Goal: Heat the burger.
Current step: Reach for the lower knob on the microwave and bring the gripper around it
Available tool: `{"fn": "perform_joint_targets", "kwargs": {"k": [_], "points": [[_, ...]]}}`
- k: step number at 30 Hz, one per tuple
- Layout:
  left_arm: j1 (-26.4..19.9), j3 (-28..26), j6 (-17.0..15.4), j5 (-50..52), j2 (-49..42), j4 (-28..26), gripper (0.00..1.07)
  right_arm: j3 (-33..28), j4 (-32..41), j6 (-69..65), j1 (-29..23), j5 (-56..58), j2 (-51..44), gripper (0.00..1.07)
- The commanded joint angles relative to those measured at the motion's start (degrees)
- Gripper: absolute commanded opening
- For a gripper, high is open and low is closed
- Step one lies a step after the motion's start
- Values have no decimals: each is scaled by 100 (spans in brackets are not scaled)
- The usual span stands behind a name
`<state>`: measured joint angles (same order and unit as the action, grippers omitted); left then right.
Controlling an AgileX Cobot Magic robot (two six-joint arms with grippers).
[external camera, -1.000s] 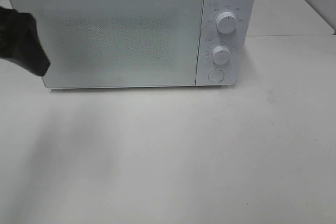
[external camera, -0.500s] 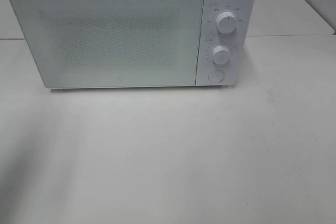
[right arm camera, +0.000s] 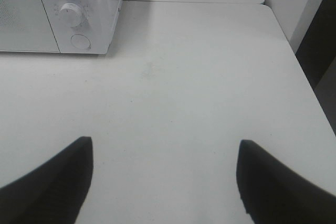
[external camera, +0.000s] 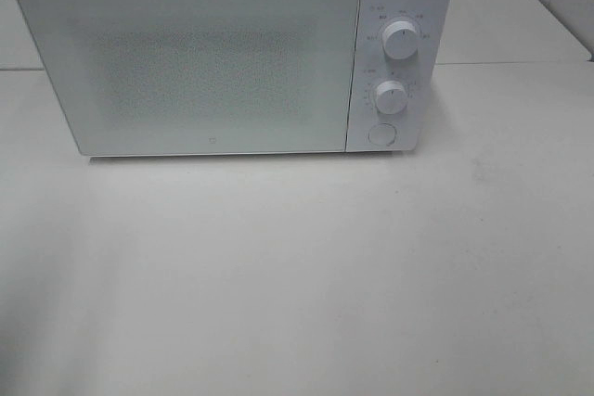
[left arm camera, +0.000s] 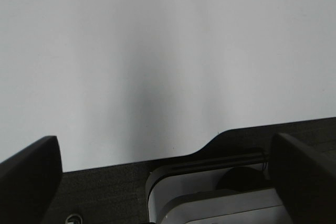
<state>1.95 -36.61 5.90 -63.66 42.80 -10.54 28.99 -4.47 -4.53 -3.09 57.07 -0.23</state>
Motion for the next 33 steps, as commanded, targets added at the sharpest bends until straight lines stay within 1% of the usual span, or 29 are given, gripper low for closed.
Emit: {"fn": "perform_joint_targets", "kwargs": {"k": [1, 3, 4, 6, 7, 9, 10, 12, 13, 15, 16, 18, 19, 21, 27, 29, 30, 32, 33], "points": [[-11, 218, 11, -6, -372, 23, 100, -40, -23, 23, 40, -6, -155, 75], [-11, 407, 6, -57, -842, 29, 100, -40, -23, 23, 40, -6, -155, 75], [-11, 407, 6, -57, -842, 29, 100, -40, -23, 23, 40, -6, -155, 75], [-11, 521, -34, -46, -1295, 29, 100, -40, -23, 23, 40, -6, -155, 75], [-11, 521, -34, -46, -1295, 29, 100, -40, -23, 23, 40, -6, -155, 75], [-11, 521, -34, -63, -1736, 29, 100, -40, -23, 23, 40, -6, -155, 75], [-11, 521, -34, -63, -1736, 29, 100, -40, -23, 23, 40, -6, -155, 75], [-11, 539, -17, -46, -2166, 52, 100, -40, -23, 23, 40, -6, -155, 75], [-11, 539, -17, -46, -2166, 52, 100, -40, -23, 23, 40, -6, -155, 75], [-11, 596, 23, 92, -2550, 189, 100, -40, -23, 23, 40, -6, -155, 75], [-11, 596, 23, 92, -2550, 189, 100, -40, -23, 23, 40, -6, -155, 75], [-11, 676, 6, 206, -2939, 252, 100, -40, -23, 23, 40, -6, -155, 75], [-11, 676, 6, 206, -2939, 252, 100, -40, -23, 23, 40, -6, -155, 75], [-11, 676, -6, 206, -3277, 269, 100, -40, -23, 23, 40, -6, -155, 75], [-11, 676, -6, 206, -3776, 269, 100, -40, -23, 23, 40, -6, -155, 75], [-11, 676, -11, 206, -4074, 206, 100, -40, -23, 23, 40, -6, -155, 75], [-11, 676, -11, 206, -4074, 206, 100, -40, -23, 23, 40, -6, -155, 75], [-11, 676, -11, 212, -4435, 132, 100, -40, -23, 23, 40, -6, -155, 75], [-11, 676, -11, 212, -4435, 132, 100, -40, -23, 23, 40, -6, -155, 75]]}}
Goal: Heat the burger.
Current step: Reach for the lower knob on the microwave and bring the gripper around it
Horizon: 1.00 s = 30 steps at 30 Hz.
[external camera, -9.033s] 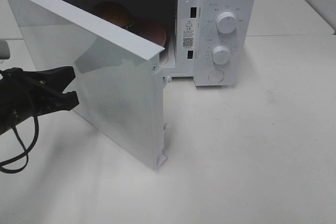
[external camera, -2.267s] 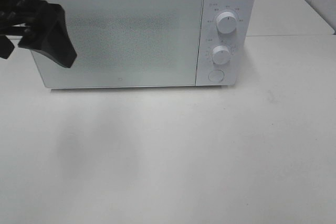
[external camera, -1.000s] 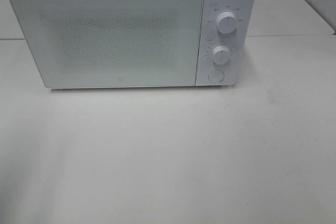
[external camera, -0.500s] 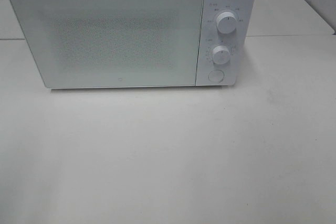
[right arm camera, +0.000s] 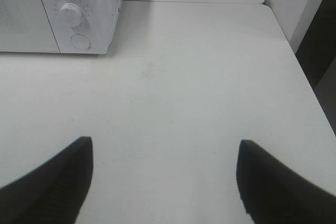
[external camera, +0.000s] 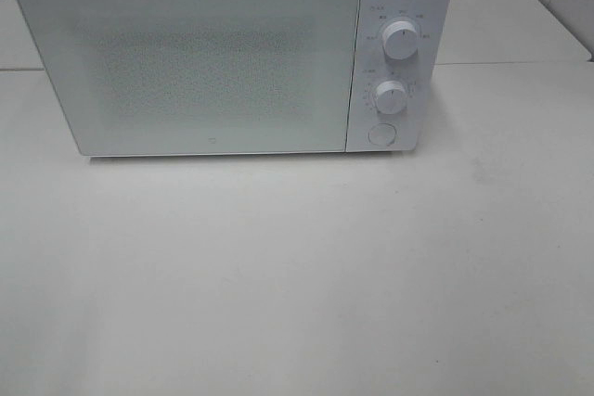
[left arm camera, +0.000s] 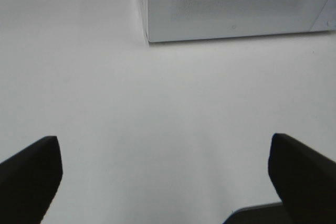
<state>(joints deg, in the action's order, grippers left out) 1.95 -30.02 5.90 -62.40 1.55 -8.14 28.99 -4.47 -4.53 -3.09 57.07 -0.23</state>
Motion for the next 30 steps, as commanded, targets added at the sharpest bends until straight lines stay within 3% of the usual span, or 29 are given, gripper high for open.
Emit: {"fn": "perform_joint_targets", "kwargs": {"k": [1, 30], "points": [[-11, 17, -6, 86, -309, -126, 100, -40, -23, 29, 40, -6, -155, 75], [-11, 17, -6, 86, -309, -126, 100, 57, -29, 23, 40, -143, 63, 75]]}}
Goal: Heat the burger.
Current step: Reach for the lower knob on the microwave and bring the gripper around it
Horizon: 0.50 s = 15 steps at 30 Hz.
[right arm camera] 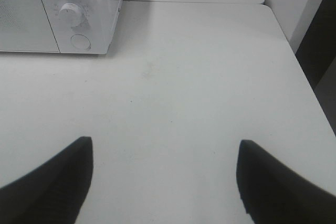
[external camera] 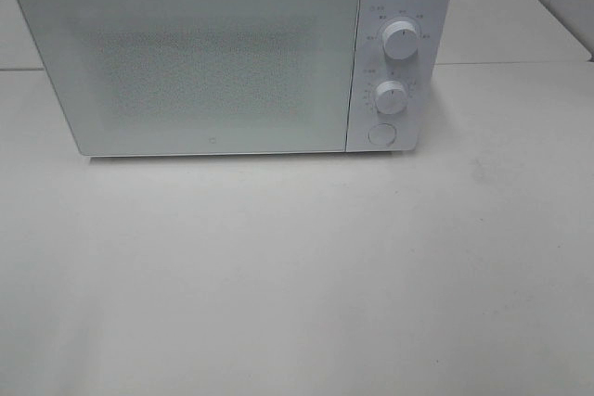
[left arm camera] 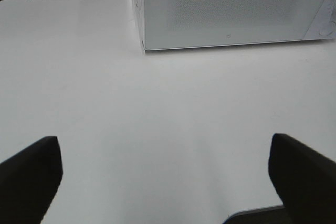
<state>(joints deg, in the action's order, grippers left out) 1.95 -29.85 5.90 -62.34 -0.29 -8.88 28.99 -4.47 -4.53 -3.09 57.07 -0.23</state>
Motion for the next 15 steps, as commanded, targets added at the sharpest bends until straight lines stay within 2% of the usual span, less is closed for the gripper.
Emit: {"fn": "perform_joint_targets", "kwargs": {"k": [1, 8, 15], "points": [[-11, 0, -6, 80, -126, -52, 100, 74, -29, 23, 40, -201, 138, 75], [-11, 0, -6, 80, -126, -52, 100, 92, -23, 17, 40, -808, 745, 76], [-11, 0, -6, 80, -126, -52, 100, -183, -23, -6, 40, -1902, 1421, 76]]}}
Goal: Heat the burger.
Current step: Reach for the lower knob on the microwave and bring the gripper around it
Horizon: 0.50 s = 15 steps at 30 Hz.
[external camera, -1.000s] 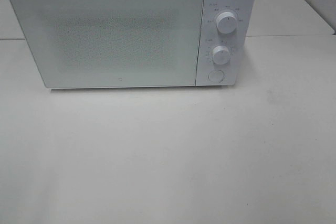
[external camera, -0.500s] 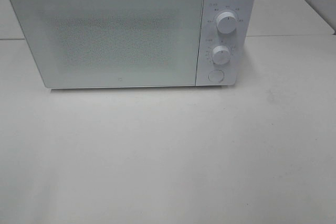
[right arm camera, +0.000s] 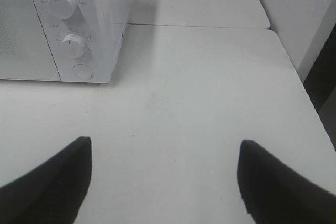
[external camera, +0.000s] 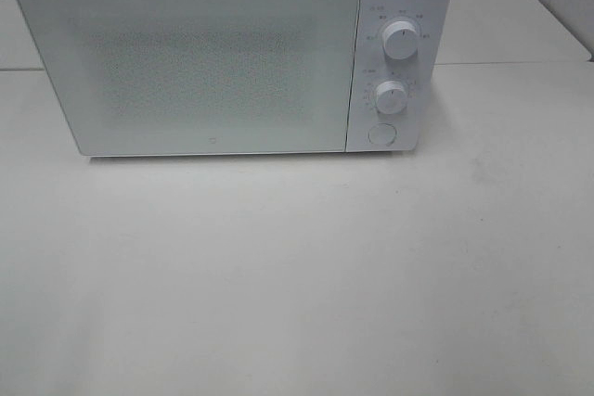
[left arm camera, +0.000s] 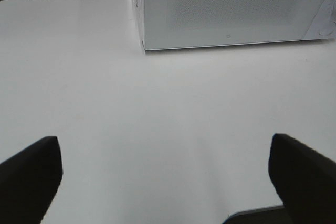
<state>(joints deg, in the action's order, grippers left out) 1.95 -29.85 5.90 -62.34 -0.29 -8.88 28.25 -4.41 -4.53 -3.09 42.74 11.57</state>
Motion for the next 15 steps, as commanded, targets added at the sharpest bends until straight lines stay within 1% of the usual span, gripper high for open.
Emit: {"fn": "perform_joint_targets", "kwargs": {"k": [1, 4, 6, 8, 9, 12, 14, 15], "points": [[-11, 0, -6, 80, -126, -52, 100, -178, -17, -6, 40, -773, 441, 76], [-11, 0, -6, 80, -126, -52, 100, -252, -11, -6, 40, -1112, 665, 76], [-11, 0, -6, 80, -126, -52, 100, -390, -11, -17, 40, -1707, 1008, 76], [-11, 0, -6, 80, -126, -52, 100, -441, -11, -34, 40, -1856, 1140, 76], [-11, 0, -6, 80, -126, -52, 100, -516, -11, -126, 40, -2246, 1387, 76], [-11, 0, -6, 80, -126, -52, 100, -544, -11, -155, 40, -2401, 1524, 76], [-11, 0, -6, 80, -126, -52, 100, -653, 0, -390, 40, -3157, 2068, 76], [-11, 0, -6, 80, -126, -52, 100, -653, 0, -390, 40, -3157, 2068, 76]]}}
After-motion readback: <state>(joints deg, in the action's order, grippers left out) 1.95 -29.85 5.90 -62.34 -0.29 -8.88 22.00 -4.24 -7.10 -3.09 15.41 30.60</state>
